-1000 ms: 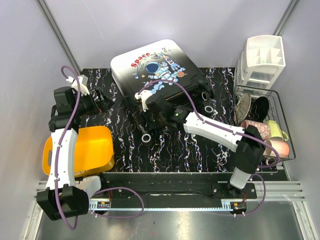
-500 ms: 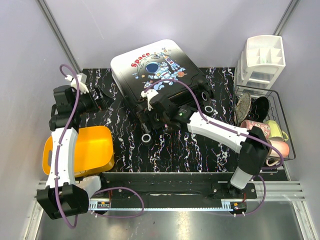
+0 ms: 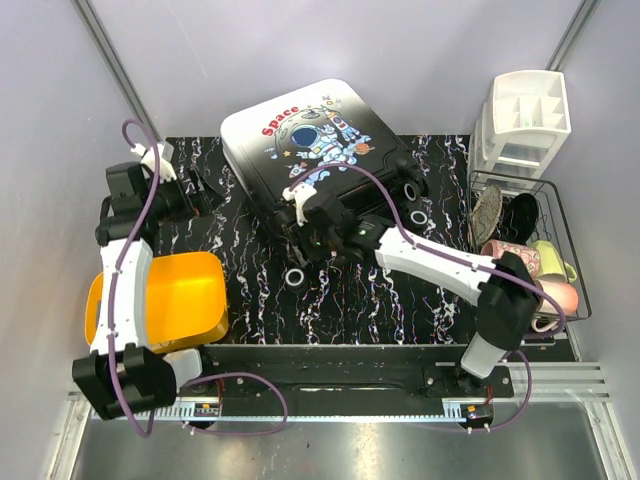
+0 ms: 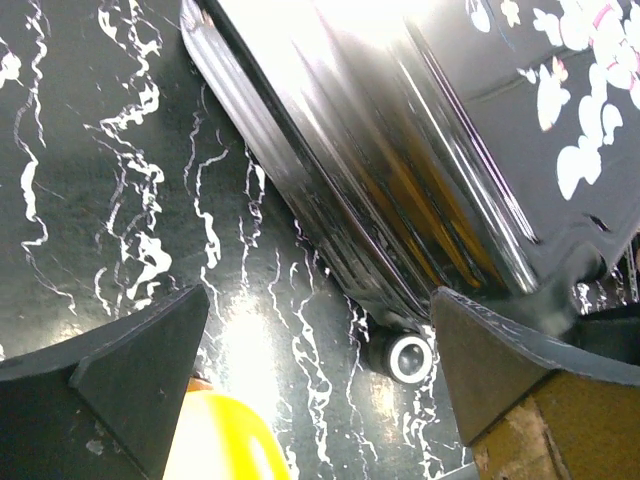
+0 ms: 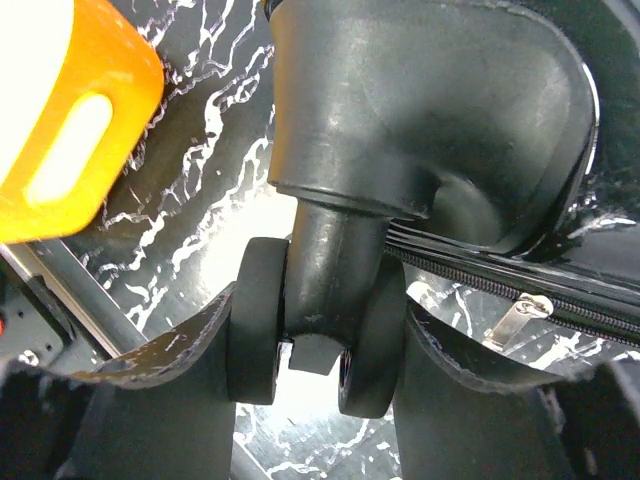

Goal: Open, take out, and arrange the luggage

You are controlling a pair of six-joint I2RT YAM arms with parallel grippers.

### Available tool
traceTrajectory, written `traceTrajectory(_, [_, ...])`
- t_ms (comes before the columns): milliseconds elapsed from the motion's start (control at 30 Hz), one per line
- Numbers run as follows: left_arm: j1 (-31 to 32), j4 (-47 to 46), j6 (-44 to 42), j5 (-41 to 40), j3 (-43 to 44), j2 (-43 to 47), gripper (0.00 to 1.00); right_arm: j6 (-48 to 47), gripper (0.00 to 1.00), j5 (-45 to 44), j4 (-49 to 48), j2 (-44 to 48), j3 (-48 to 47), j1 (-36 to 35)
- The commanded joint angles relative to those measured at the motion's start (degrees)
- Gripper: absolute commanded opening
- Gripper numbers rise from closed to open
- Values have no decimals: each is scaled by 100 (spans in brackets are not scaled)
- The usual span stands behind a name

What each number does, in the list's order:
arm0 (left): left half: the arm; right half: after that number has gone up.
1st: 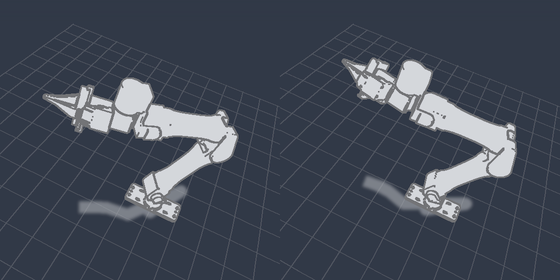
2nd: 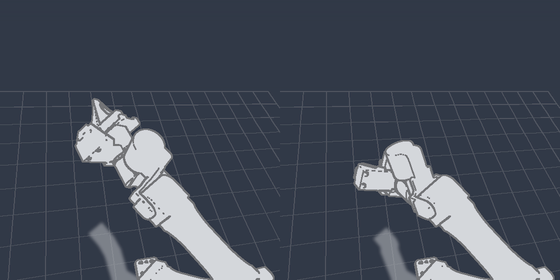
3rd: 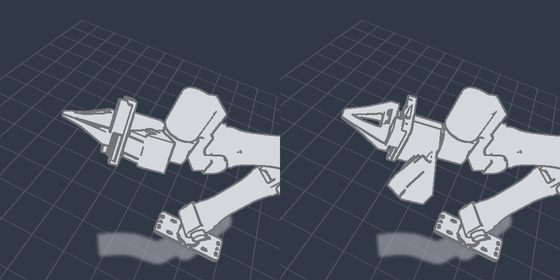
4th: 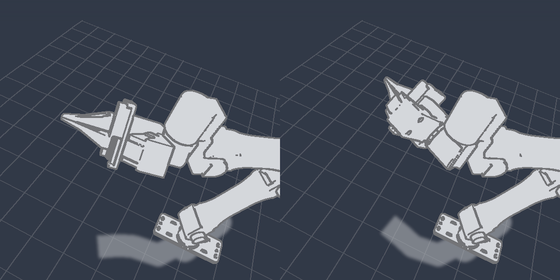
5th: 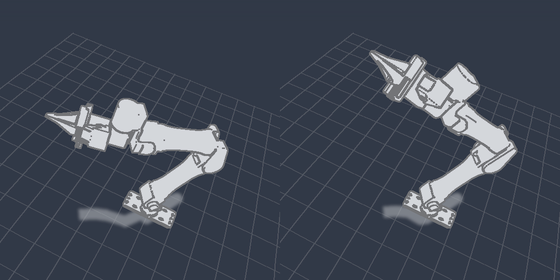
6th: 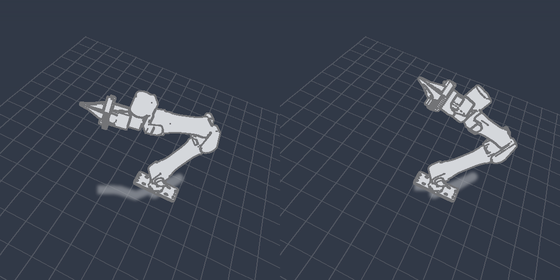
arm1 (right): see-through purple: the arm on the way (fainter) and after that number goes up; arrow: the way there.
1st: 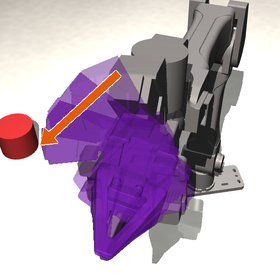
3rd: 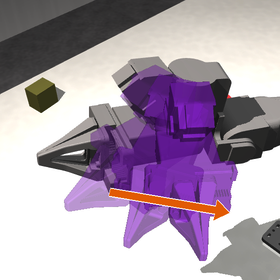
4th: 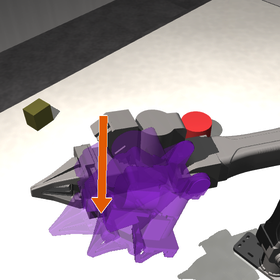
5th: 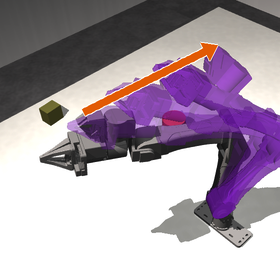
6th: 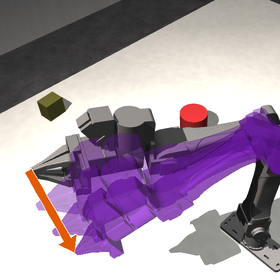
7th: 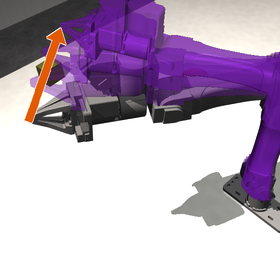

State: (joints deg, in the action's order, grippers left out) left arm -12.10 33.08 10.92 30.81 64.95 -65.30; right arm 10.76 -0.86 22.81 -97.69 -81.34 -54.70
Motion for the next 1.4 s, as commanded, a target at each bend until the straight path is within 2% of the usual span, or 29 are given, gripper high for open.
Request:
traceTrajectory(0, [-143,128,-502,144,755,-457,99,-1320,0,868,452,1048,941,-15])
traceTrajectory(133, [-196,102,-687,627,1220,-852,99,-2050,0,1298,759,1988,1699,-15])
traceTrajectory(300, [-196,76,-880,1444,1652,-1424,99,-2728,0,1335,1400,2772,2394,20])
traceTrajectory(333, [-188,67,-890,1559,1774,-1511,99,-2781,4,1326,1489,2982,2403,64])
traceTrajectory(367, [-188,50,-898,1708,1837,-1695,99,-2782,16,1308,1559,3079,2386,125])
traceTrajectory(467, [-196,-91,-758,1815,2083,-2064,99,-2651,78,1650,1876,3361,1974,512])
traceTrajectory(500, [-196,-230,-636,1850,2162,-2153,99,-2371,83,1712,1920,3431,1625,582])
traceTrajectory(567, [-188,-407,-477,1902,2373,-2398,98,-2010,87,1756,1912,3590,1324,793])
traceTrajectory(733, [-188,-1022,68,1929,2855,-2874,95,-938,81,1389,1841,3818,1129,1723])
traceTrajectory(767, [-205,-1040,112,1938,2926,-3031,95,-831,79,1318,1806,3836,1181,2248])
traceTrajectory(867, [-196,-1154,270,1990,3068,-3261,93,-497,70,1159,1753,3723,1287,3224])
traceTrajectory(900, [-188,-1233,323,2025,3050,-3279,92,-470,64,976,1788,3626,1296,3350])
traceTrajectory(1000, [-196,-1339,341,2043,2919,-3279,91,-540,54,597,1728,3170,1296,3589])
traceTrajectory(1033, [-188,-1348,332,2026,2892,-3244,91,-584,46,596,1657,2916,1322,3589])
traceTrajectory(1133, [-196,-1339,236,1982,2708,-3104,91,-681,34,552,1175,2336,1506,3589])
traceTrajectory(1267, [-275,-1313,122,1938,2374,-2884,91,-1215,31,420,428,1465,1551,3589])
traceTrajectory(1367, [-415,-1287,104,1911,2084,-2734,91,-1514,31,455,-554,797,1245,3589])
